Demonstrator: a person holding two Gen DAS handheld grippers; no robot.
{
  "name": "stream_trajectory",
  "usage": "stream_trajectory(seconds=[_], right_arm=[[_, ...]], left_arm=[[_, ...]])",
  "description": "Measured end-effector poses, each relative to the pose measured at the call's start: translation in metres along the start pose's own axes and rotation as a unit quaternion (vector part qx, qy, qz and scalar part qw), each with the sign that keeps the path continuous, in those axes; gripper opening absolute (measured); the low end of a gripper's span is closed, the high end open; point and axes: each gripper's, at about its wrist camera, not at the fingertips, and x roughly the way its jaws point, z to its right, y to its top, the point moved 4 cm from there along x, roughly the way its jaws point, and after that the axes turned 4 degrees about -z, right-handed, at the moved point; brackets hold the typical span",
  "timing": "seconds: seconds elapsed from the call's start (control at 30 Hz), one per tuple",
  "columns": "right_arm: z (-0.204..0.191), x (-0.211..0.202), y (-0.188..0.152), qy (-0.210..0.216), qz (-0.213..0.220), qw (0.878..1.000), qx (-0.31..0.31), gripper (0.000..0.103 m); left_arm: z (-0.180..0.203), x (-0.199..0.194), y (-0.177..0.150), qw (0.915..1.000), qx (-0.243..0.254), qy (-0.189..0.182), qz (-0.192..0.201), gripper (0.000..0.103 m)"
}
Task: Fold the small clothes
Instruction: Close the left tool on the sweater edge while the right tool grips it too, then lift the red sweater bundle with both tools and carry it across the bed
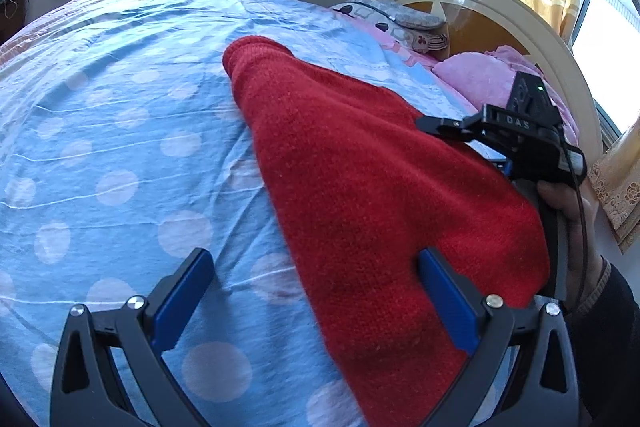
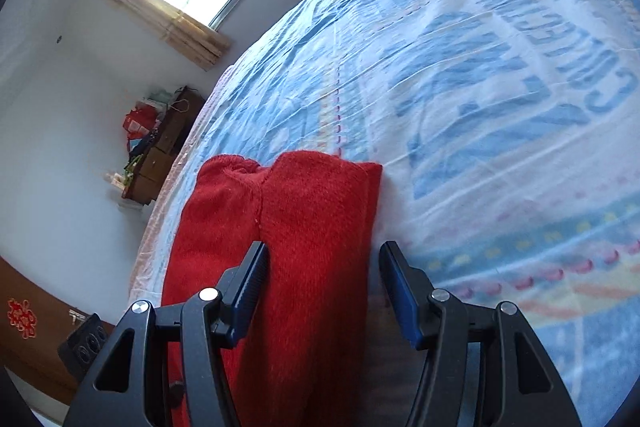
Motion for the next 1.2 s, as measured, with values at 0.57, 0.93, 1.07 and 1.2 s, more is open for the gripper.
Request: stream_trajectory(seconds=[0.57,0.93,1.07,1.2], right_arm=[[-0.020,0.011,-0.009,-0.021,0.020,0.998,-0.052,0.025],[-0.079,-0.030,-0.031,-0.018,0.061,0.993,-0.103,0.022],[-0.098,-0.042,-0.047,-0.001,0.071,0.992,-0.107,0.022],[-0.107,-0.049,-0.067,0.015,0.075,0.992,-0.102,0.022]], left_arm=[[0.025,-0.001,0.002,0.9982,0.045,-0.039,-0.003,0.062],[0.032,-0.030,-0.001,0.9979,0.064,-0.013,-0.003,0.036],[0.035,-0.050,-0.014,0.9971,0.075,-0.009,0.008,0.034],[0.032,-0.072,-0.026,0.9970,0.074,-0.008,0.023,0.033]])
